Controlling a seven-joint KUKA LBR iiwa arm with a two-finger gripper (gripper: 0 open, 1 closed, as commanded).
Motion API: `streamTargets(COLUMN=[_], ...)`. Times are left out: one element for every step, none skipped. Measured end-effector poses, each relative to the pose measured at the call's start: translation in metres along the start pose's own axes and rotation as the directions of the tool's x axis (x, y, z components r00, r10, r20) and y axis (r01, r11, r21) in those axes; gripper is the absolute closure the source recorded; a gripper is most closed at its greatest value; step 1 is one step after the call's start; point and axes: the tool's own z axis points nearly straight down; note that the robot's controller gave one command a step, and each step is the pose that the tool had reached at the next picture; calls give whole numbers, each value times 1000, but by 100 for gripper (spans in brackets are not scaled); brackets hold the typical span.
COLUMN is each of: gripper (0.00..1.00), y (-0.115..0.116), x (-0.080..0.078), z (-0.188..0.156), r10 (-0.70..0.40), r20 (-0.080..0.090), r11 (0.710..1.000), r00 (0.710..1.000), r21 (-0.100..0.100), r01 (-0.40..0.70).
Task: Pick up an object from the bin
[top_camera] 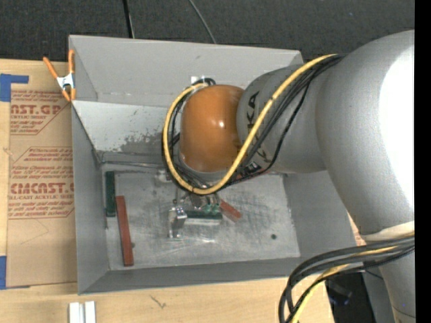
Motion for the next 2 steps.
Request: streamTargets(gripper=[0, 100], y=[-17, -55], x=[-20, 25], z=[49, 45], r10=[-110, -89], r20=[-3, -10], r11=[994, 996], r00=[994, 996], r21=[0, -1], r01=[110, 89])
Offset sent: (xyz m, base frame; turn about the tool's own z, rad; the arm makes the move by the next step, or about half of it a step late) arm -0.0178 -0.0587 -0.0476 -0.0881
